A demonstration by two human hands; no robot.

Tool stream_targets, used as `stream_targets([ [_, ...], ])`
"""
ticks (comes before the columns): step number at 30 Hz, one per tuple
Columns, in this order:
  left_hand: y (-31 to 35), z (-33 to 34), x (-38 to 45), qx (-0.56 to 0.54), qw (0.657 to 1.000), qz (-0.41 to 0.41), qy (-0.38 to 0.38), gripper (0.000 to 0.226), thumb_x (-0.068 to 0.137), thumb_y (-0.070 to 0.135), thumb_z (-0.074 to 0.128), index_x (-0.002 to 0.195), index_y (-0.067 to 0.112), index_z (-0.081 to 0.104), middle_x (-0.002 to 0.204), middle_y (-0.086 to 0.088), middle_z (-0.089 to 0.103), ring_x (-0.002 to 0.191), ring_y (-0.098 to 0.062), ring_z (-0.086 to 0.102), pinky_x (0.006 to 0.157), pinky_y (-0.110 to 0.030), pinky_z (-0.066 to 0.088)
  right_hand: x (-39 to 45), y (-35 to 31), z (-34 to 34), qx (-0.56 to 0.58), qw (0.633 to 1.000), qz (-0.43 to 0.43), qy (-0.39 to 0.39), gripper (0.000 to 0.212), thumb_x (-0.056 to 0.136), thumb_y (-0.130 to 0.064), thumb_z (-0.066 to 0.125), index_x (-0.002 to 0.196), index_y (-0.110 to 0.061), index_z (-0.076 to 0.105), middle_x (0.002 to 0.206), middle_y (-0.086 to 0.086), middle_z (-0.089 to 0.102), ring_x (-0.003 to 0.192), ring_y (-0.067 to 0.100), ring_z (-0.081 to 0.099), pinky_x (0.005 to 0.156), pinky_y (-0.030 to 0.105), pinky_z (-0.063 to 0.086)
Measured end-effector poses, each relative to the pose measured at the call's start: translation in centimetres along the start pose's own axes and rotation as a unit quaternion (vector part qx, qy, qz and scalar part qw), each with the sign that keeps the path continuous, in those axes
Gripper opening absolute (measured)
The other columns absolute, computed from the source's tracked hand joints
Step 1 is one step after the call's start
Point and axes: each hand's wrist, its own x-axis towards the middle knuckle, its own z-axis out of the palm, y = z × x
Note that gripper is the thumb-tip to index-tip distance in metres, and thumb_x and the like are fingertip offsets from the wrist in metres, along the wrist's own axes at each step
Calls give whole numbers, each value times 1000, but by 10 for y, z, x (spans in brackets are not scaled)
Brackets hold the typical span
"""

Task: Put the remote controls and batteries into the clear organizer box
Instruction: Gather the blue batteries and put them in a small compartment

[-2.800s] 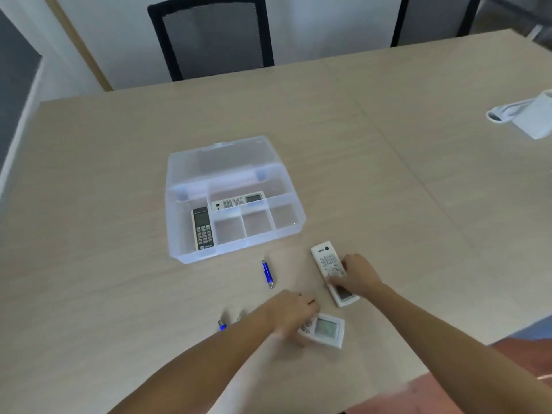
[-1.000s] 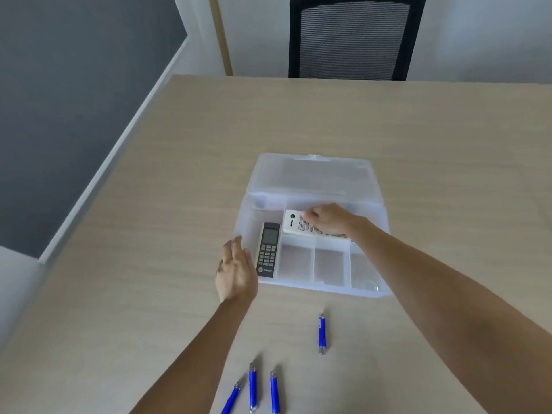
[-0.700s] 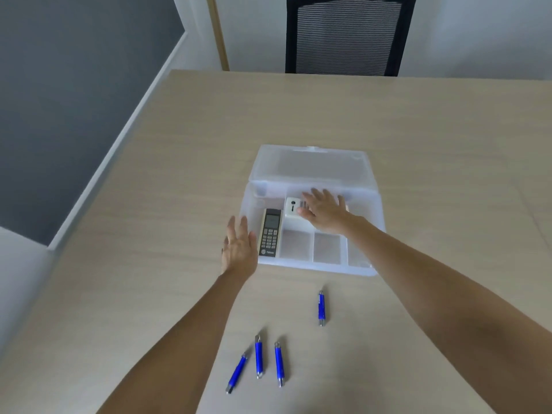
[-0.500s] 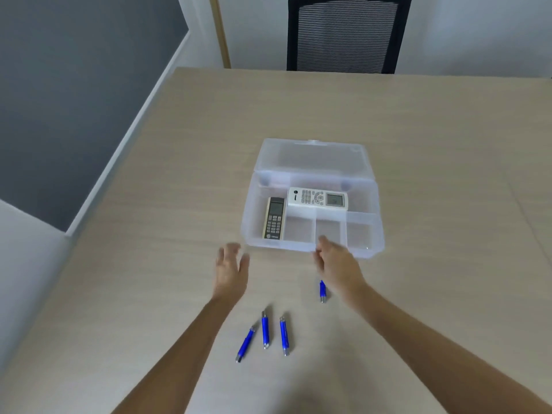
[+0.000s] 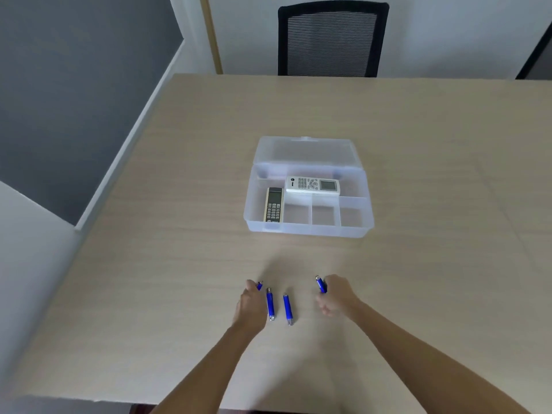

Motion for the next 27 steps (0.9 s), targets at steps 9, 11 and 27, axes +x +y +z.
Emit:
stream_targets([
  [9, -6, -18, 11, 66, 997, -17, -25, 39, 100, 11, 35, 137, 2, 39, 140, -18, 42, 130, -33, 44, 105, -39, 41, -26, -46, 47, -18, 999, -25, -28, 14, 84, -10, 61, 75, -6, 50, 89, 22, 69, 78, 39, 69, 65, 32, 51],
  [11, -8, -33, 21, 20, 999, -23, -23, 25, 101, 14, 34, 120, 0, 43, 128, -21, 52, 115, -33, 54, 91, -36, 45, -18, -55, 54, -74, 996, -34, -29, 13, 86, -7, 59, 97, -5, 66, 113, 18, 70, 103, 35, 68, 84, 34, 55],
  [27, 195, -66, 88, -322, 936, 3, -143, 20, 93, -5, 54, 114, -4, 56, 99, -18, 57, 86, -27, 65, 62, -26, 48, 92, -30, -156, -8, 978, -42, 204, 43, 89, -16, 54, 51, -12, 35, 52, 3, 39, 57, 26, 43, 42, 25, 23],
])
